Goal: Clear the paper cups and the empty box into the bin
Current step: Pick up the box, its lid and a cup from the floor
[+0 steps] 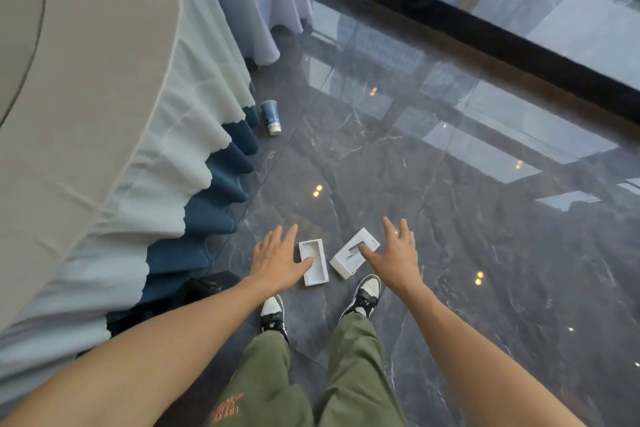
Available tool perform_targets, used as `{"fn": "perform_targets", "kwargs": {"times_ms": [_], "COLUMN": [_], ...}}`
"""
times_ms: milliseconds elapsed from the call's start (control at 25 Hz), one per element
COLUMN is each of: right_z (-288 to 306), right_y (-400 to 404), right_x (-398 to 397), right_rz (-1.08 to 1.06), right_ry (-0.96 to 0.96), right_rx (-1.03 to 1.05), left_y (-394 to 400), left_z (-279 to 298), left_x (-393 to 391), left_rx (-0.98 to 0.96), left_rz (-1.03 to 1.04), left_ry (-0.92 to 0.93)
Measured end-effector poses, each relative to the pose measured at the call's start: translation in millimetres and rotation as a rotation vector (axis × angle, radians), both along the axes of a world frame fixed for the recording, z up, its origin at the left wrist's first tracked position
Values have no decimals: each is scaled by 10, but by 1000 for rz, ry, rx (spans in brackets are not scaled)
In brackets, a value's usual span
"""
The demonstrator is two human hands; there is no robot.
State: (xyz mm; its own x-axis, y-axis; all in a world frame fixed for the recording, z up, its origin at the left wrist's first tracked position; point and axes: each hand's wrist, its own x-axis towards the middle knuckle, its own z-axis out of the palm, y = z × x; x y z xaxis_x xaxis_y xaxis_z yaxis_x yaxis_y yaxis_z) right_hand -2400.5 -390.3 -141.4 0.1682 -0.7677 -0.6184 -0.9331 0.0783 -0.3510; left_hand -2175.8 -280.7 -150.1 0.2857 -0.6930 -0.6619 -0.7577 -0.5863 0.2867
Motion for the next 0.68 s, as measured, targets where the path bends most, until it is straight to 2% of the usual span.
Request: {"fn": "perform_targets", "kwargs": {"times_ms": [120, 240, 480, 680], "right_z": [-522, -1353, -3484, -5091], "right_y": [-305, -589, -647, -414], "right_x": [-117, -178, -71, -147], "right_rz": [-14, -31, -396, -530], "right_ry": [-23, -37, -113, -23], "right_rx": [73, 102, 261, 325], "left_y": [-268, -597, -862, -674], "left_z": [-488, -1270, -3338, -4902], "left_x": [-91, -203, -311, -448], "left_rx": [38, 71, 145, 299], "left_rz": [18, 72, 409, 673], "left_ry": [24, 92, 217, 203]}}
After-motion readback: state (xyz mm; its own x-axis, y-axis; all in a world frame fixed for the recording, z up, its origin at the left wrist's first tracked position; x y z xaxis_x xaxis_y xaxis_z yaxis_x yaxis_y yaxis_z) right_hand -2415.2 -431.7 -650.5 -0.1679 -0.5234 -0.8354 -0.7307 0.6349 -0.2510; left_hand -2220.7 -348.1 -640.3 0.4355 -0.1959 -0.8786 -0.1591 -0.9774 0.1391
